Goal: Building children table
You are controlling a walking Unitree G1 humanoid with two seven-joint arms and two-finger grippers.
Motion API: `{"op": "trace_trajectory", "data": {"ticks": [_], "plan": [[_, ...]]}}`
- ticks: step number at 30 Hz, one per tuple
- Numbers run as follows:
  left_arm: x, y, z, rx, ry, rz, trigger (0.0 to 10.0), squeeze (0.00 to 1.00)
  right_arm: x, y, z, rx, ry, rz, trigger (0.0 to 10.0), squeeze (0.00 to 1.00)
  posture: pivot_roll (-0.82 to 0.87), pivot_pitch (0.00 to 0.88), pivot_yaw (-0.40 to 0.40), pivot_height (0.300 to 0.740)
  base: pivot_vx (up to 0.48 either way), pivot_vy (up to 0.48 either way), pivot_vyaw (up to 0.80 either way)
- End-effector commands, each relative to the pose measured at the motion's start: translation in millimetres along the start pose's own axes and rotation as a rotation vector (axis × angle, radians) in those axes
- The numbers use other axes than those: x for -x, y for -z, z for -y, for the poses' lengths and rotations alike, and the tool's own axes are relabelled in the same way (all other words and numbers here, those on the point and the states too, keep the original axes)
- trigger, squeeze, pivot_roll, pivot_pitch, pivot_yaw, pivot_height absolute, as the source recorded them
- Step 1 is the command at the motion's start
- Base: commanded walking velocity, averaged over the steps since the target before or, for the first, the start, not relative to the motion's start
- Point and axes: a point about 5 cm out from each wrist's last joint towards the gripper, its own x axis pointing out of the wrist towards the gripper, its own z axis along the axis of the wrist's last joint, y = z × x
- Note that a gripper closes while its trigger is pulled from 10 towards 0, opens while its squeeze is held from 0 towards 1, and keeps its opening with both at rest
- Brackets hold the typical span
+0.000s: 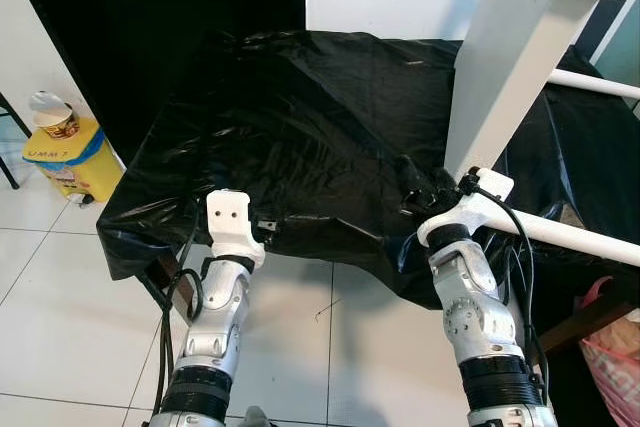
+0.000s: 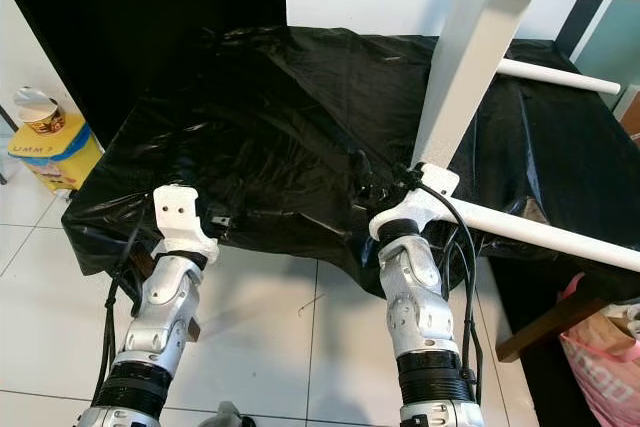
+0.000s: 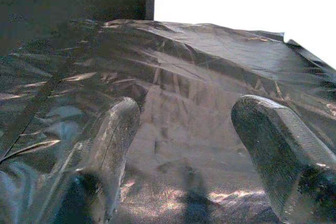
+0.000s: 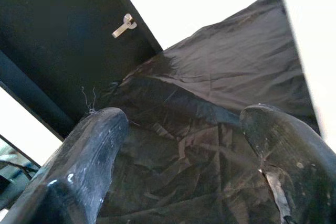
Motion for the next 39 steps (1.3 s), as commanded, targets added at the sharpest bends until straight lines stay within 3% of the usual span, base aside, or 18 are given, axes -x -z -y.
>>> {"op": "trace_trajectory", "data": {"ticks": [1,3,18,20,23,39], "plan": [[-0.6,-1.7,-0.1,0.006,0.000,0.003,10.0,0.00,1.3,0.9,3.0,-0.045,0.025,-0.013,10.0,0.00,0.04,0.000,-0.038,0.740,0.000,0.000,0.00],[-0.1,-1.9,-0.6,0.006,-0.003,0.002,10.0,0.00,1.9,2.4,6.6,-0.120,0.051,-0.027,10.0,0.00,0.04,0.004,-0.037,0.740,0.000,0.000,0.00],[0.8,-2.2,-0.8,0.004,-0.005,-0.001,10.0,0.00,4.6,2.5,11.4,-0.198,0.062,-0.063,10.0,0.00,0.04,0.010,-0.036,0.740,0.000,0.000,0.00],[0.6,-2.4,-1.1,0.004,-0.003,-0.002,10.0,0.00,5.3,-4.6,21.6,-0.307,0.124,-0.009,10.0,0.00,0.04,0.014,-0.026,0.740,0.000,0.000,0.00],[0.1,-2.6,-1.1,0.003,0.000,-0.003,10.0,0.00,6.6,-11.4,30.6,-0.373,0.170,0.036,10.0,0.00,0.03,0.017,-0.021,0.740,0.000,0.000,0.00],[-0.2,-2.6,-0.6,0.004,0.005,-0.008,10.0,0.00,15.5,-29.8,55.5,-0.538,0.279,0.158,10.0,0.00,0.03,0.032,-0.014,0.740,0.000,0.000,0.00]]}}
